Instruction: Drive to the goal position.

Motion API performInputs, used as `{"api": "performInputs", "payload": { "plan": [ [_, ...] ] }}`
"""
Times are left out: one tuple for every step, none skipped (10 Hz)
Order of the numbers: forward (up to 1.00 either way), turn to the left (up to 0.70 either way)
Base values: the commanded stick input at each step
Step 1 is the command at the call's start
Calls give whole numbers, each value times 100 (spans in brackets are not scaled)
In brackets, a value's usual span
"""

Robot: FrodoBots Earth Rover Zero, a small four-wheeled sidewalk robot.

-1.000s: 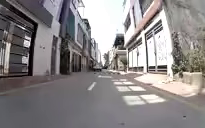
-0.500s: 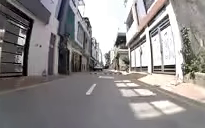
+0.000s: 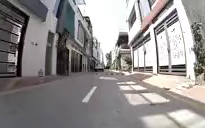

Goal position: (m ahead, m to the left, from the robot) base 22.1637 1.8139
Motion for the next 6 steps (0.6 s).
{"api": "performInputs", "payload": {
  "plan": [
    [100,1],
    [100,1],
    [100,-39],
    [100,-39],
    [100,-39],
    [100,-39]
  ]
}}
